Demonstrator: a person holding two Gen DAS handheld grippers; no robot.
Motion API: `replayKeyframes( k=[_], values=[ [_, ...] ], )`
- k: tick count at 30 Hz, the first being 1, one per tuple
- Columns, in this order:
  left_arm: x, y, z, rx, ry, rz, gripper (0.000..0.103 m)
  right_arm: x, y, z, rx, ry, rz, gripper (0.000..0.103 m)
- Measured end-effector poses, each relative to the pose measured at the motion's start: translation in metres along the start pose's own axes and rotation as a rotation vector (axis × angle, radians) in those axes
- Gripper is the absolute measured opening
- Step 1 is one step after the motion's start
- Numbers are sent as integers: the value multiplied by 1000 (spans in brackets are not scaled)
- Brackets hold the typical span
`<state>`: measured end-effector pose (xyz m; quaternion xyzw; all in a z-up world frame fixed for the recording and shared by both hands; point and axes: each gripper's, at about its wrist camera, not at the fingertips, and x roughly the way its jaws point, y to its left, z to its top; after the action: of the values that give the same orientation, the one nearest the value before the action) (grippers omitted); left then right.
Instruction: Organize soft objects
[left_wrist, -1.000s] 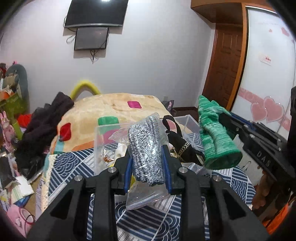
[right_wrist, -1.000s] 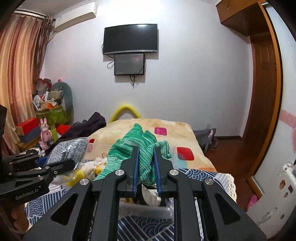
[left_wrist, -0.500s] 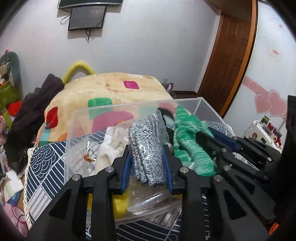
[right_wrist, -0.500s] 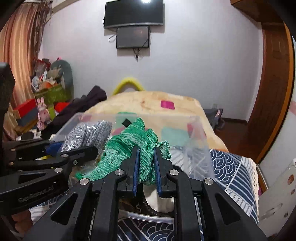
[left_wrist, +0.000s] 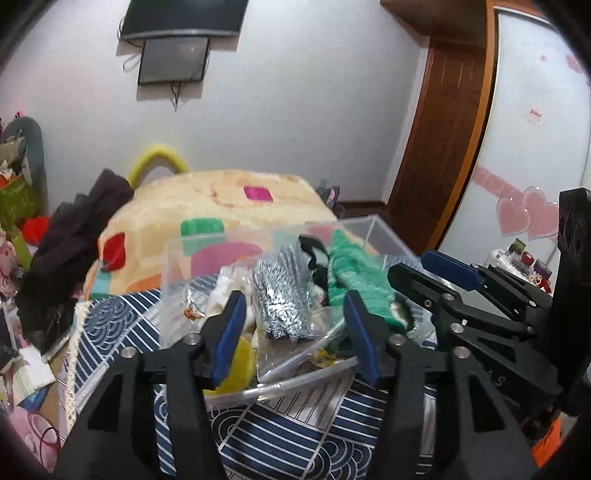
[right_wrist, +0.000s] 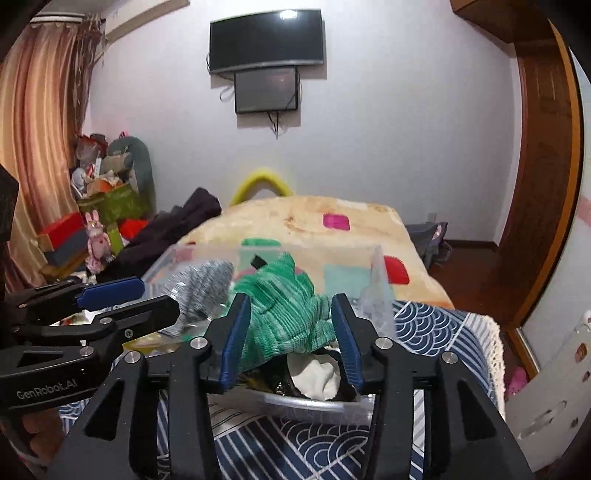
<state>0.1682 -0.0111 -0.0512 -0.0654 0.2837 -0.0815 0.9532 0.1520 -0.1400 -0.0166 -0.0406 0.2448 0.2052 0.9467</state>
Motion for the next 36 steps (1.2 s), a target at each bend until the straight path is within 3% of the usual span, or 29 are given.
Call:
replayKeyframes(
  k=[8,10,14,16,19,28,36],
  values=[
    [-62,-4,1,13,-126,-9,67,-49,2,10,9,-117,21,60],
    [-76,-3,0,12,-152,-6,70,-60,4,10,11,-144,28,69],
    [-101,-4,-5,22,-204,18,76,-83,11,11,0,-198,40,73],
    [-112,-5,-8,28,-224,26,82,-89,16,9,-7,-216,41,83],
    [-124,-7,-13,25,-247,32,92,-98,20,6,-8,-242,47,85],
    [-146,-16,-28,41,-297,74,96,-101,20,-2,10,-249,56,87],
    [-145,-17,-30,40,-288,78,97,-105,21,-13,17,-243,66,87]
  ],
)
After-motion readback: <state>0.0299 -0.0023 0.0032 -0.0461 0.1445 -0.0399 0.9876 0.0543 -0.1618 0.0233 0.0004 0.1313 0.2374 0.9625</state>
